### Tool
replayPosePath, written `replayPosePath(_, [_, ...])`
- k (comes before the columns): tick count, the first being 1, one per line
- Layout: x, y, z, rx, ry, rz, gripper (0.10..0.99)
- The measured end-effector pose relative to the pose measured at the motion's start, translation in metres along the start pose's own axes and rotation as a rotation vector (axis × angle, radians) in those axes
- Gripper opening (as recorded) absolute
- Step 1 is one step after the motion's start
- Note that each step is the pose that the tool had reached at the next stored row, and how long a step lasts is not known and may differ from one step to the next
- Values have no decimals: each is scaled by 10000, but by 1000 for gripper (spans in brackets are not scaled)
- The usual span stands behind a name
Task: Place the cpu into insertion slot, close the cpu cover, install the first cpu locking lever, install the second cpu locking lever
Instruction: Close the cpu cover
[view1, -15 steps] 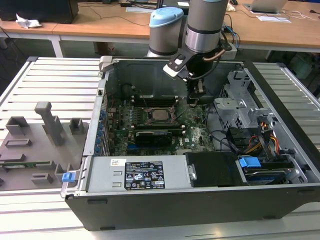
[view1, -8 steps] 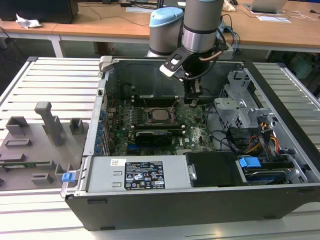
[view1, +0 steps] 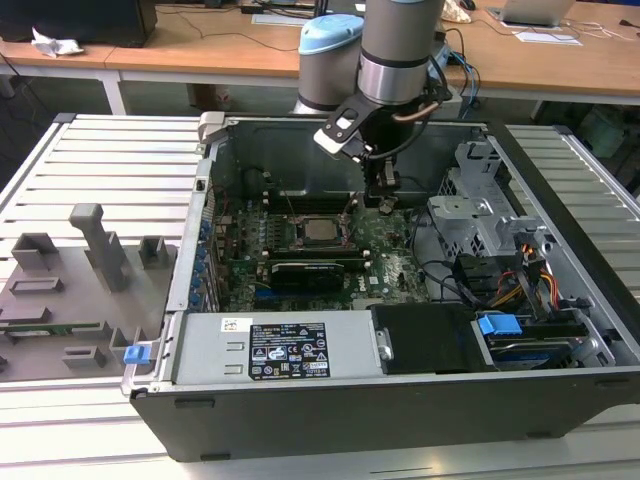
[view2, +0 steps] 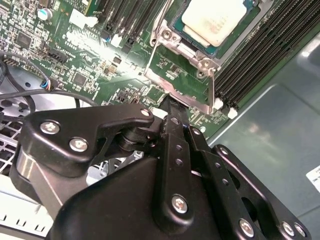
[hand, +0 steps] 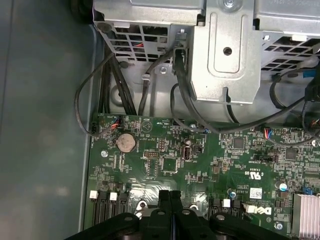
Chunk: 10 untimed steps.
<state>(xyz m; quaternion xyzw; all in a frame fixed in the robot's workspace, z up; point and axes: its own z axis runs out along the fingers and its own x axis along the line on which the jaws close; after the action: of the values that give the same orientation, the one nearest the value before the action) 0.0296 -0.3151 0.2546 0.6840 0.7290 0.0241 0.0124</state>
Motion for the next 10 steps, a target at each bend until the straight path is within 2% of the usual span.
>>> replayPosePath(10, [5, -69, -3, 0, 0, -1, 106])
